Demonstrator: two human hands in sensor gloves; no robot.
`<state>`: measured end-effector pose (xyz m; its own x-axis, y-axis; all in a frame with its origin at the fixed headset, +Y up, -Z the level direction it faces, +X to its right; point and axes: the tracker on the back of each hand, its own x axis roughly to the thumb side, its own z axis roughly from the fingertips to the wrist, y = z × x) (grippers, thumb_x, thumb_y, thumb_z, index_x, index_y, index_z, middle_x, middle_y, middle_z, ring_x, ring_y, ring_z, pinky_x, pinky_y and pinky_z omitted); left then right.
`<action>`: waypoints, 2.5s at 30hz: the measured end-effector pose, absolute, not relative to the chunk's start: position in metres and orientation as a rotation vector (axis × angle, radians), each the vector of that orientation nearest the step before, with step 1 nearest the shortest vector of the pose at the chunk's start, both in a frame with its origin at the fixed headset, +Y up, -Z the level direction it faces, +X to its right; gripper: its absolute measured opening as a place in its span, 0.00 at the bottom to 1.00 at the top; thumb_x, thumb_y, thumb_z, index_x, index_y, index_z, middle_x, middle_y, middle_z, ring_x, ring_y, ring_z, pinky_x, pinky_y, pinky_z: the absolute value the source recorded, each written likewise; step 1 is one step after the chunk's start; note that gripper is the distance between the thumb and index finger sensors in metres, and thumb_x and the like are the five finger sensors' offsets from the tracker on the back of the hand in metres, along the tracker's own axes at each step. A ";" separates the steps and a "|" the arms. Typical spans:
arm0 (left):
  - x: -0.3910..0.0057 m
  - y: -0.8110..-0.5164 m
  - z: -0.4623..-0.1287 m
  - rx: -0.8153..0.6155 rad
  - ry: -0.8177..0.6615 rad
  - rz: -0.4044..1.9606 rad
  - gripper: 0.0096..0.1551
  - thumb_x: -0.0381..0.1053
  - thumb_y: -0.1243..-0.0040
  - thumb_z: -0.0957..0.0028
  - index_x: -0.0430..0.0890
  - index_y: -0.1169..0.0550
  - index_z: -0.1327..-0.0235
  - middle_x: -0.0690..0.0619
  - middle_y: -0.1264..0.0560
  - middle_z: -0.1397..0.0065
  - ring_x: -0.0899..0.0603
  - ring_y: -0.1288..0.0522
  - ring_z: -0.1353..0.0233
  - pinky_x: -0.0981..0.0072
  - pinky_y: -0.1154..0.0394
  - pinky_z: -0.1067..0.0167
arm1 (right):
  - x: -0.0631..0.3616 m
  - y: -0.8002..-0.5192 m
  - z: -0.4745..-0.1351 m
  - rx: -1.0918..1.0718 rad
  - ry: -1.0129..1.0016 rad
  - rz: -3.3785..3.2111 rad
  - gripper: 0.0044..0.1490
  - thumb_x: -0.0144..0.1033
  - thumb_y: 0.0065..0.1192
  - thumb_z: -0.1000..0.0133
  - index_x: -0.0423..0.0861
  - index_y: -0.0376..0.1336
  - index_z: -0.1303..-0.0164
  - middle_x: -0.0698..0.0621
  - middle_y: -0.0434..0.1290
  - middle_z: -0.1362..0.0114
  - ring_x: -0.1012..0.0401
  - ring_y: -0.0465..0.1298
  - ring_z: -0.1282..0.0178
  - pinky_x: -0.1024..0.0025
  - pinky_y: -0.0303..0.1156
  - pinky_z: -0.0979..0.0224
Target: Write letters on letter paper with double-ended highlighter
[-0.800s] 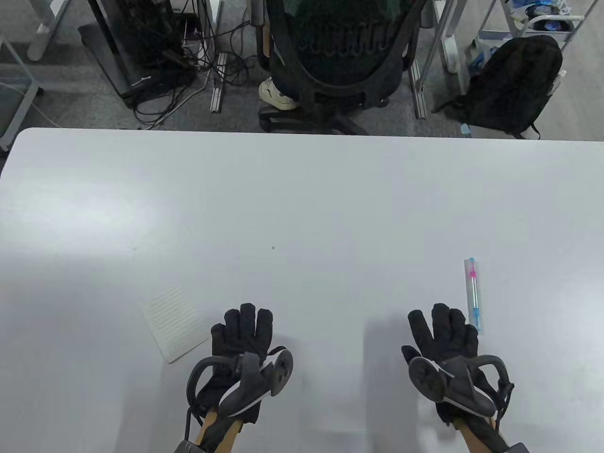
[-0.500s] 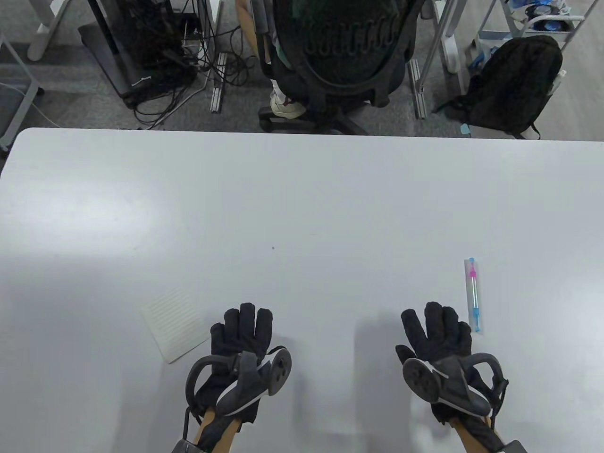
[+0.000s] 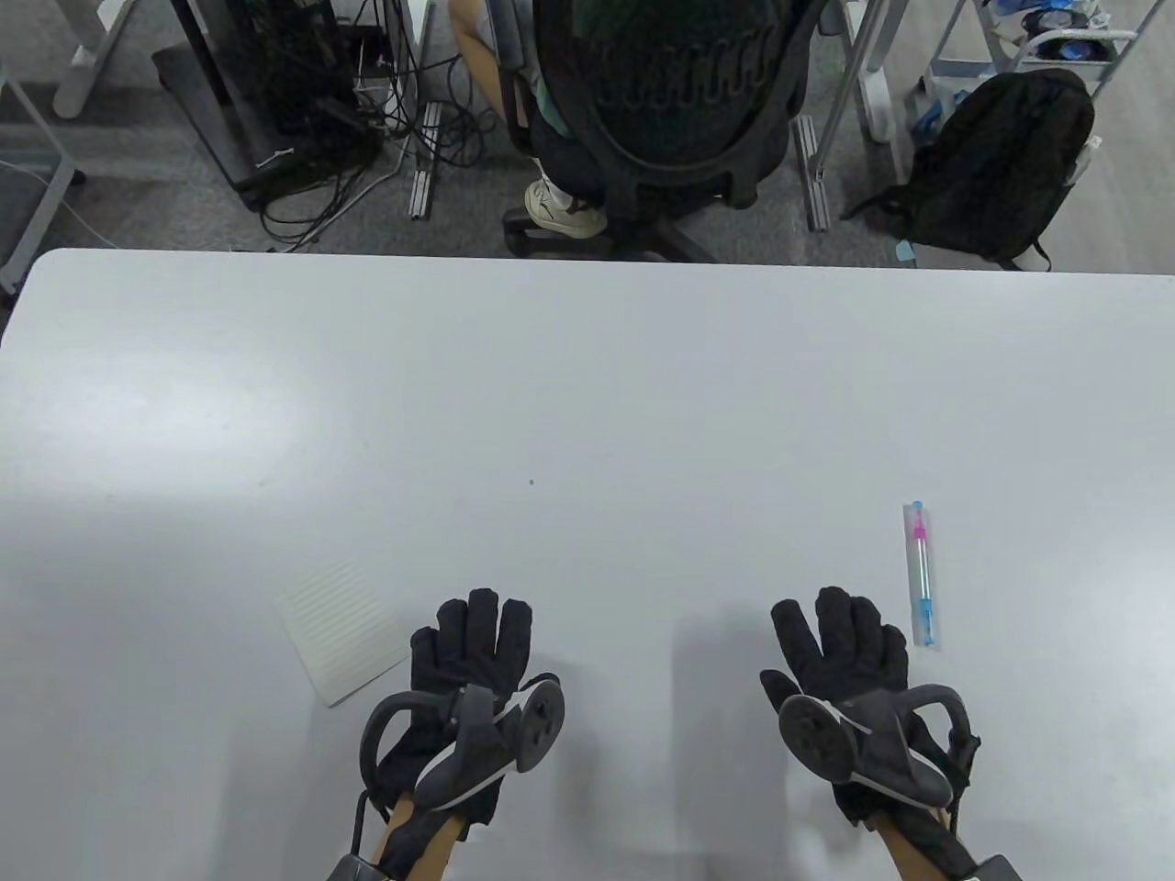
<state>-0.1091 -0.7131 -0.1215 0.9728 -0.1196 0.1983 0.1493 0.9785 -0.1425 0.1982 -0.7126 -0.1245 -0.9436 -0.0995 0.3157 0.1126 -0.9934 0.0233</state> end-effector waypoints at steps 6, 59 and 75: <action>-0.113 -0.714 -0.123 -0.165 -0.180 -0.137 0.47 0.67 0.61 0.39 0.43 0.47 0.11 0.36 0.51 0.10 0.25 0.46 0.14 0.28 0.44 0.23 | 0.196 -0.713 -0.126 -0.490 -0.069 -2.991 0.45 0.51 0.42 0.36 0.40 0.44 0.13 0.20 0.50 0.16 0.23 0.54 0.22 0.24 0.54 0.28; -0.121 -0.715 -0.134 -0.209 -0.185 -0.070 0.46 0.66 0.61 0.38 0.44 0.46 0.12 0.36 0.49 0.10 0.26 0.46 0.14 0.29 0.44 0.23 | 0.291 -0.735 -0.246 0.378 -0.396 -2.796 0.33 0.36 0.59 0.39 0.23 0.69 0.39 0.29 0.77 0.45 0.42 0.80 0.53 0.43 0.77 0.47; -0.120 -0.714 -0.135 -0.206 -0.212 0.012 0.46 0.66 0.61 0.38 0.43 0.47 0.12 0.36 0.49 0.10 0.26 0.46 0.14 0.29 0.44 0.23 | 0.253 -0.711 -0.201 0.190 -0.243 -2.902 0.31 0.42 0.63 0.42 0.34 0.67 0.37 0.34 0.76 0.38 0.41 0.79 0.44 0.40 0.74 0.39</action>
